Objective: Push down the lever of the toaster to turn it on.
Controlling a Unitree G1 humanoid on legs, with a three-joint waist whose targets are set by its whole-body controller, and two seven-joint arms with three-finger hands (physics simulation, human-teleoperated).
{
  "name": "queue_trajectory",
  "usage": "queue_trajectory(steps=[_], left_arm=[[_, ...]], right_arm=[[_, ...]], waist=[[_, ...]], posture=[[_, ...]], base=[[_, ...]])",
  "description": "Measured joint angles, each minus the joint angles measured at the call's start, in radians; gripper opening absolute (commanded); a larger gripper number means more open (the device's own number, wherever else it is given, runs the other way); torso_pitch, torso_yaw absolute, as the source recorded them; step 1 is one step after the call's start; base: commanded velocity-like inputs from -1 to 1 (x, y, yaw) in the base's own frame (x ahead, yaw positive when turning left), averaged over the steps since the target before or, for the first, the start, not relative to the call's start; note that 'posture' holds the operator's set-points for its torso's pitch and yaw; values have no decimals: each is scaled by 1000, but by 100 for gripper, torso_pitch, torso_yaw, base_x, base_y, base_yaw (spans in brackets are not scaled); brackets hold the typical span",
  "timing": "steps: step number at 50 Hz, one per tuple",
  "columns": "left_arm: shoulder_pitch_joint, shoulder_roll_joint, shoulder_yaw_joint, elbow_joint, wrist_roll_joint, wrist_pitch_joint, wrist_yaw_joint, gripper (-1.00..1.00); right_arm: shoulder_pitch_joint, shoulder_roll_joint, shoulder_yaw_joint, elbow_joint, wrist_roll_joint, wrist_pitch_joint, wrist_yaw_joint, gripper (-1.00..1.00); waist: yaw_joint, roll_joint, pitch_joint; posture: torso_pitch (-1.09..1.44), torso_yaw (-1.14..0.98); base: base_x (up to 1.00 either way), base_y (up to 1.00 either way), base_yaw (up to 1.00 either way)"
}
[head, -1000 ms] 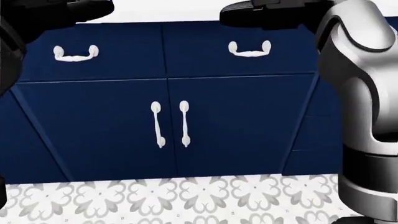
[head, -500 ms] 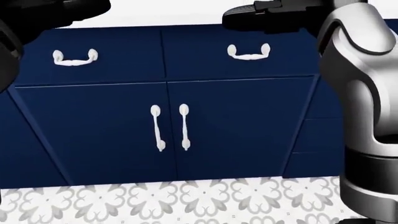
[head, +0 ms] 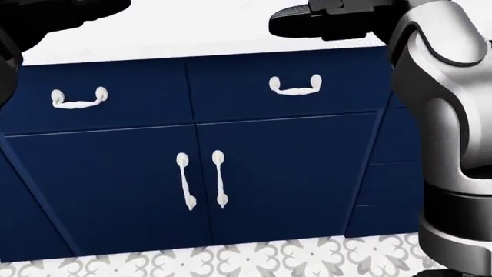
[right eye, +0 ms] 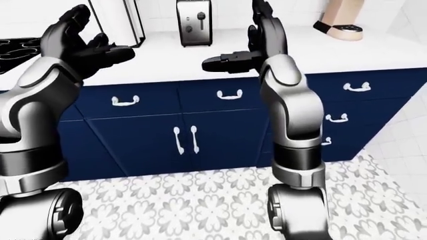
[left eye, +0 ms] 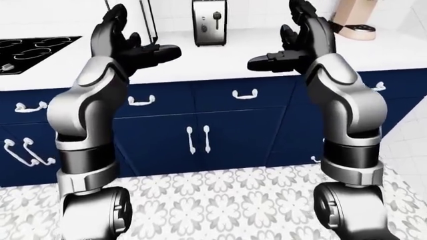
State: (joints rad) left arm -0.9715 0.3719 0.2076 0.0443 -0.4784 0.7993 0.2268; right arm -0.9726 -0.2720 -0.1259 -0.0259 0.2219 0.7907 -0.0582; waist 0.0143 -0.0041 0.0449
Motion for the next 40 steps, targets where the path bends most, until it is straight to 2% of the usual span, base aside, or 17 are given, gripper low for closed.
queue_trajectory(steps=[2,4,7,9,13,15,16,17,21,26,28,31,33,36,38,40], left_arm=[[-8,1,0,-11,-3,-4,-1,100],[-2,-10,-7,-17,-7,-11,-5,100],[3,-16,-26,-1,-15,1,-10,100],[2,-14,-22,2,-17,6,-10,100],[-7,-8,-10,-13,-14,0,-5,100],[-12,-5,-8,-19,-15,-3,-2,100],[-13,-2,-6,-22,-16,-3,-1,100],[-9,1,-1,-23,-16,-4,0,100],[6,2,6,-1,-7,-2,8,100],[-7,-4,-7,-11,-9,-1,4,100],[0,-16,-19,-17,-16,-1,0,100],[3,-17,-28,-4,-22,8,-6,100],[-2,-15,-23,-8,-19,7,-4,100],[-10,-13,-15,-29,-18,4,0,100],[-14,-13,-16,-33,-19,1,-1,100],[-15,-9,-14,-28,-19,-2,-2,100]], right_arm=[[-5,-3,-5,-5,-3,-3,0,100],[2,-9,-14,-6,-6,-9,-1,100],[13,-12,-27,10,-15,-1,-7,100],[8,-11,-24,10,-16,4,-9,100],[-1,-11,-19,-10,-12,-1,-3,100],[-5,-11,-17,-13,-11,-2,-2,100],[-7,-7,-15,-14,-12,-3,-1,100],[-2,-1,-9,-13,-11,-5,0,100],[6,6,10,-5,-2,13,10,100],[-4,-3,-7,-19,-9,19,6,100],[4,-8,-20,-25,-14,16,2,100],[8,-9,-23,-12,-20,24,-3,100],[1,-9,-21,-18,-20,25,-2,100],[-2,-9,-17,-31,-18,14,3,100],[-2,-9,-18,-31,-17,14,4,100],[-6,-7,-17,-25,-17,15,4,100]], waist=[[2,-35,-3],[-14,-24,5],[-23,-31,3],[-20,-15,1],[-24,33,7],[-28,71,-2],[-25,78,-8],[-18,64,-6],[-8,38,-5],[-13,-38,-1],[-24,-28,0],[-28,-37,-19],[-25,-25,-22],[-26,11,-13],[-30,45,-11],[-29,90,-20]], posture=[[0,0],[0,0],[0,0],[0,0],[0,0],[0,0],[0,0],[0,0],[0,0],[0,0],[0,0],[0,0],[0,0],[0,0],[0,0],[0,0]], base=[[21,0,0],[20,0,0],[21,0,0],[21,0,0],[20,0,0],[17,7,0],[14,13,0],[9,21,0],[6,27,0],[6,30,0],[5,33,0],[5,34,0],[5,34,0],[5,34,0],[5,34,0],[5,34,0]])
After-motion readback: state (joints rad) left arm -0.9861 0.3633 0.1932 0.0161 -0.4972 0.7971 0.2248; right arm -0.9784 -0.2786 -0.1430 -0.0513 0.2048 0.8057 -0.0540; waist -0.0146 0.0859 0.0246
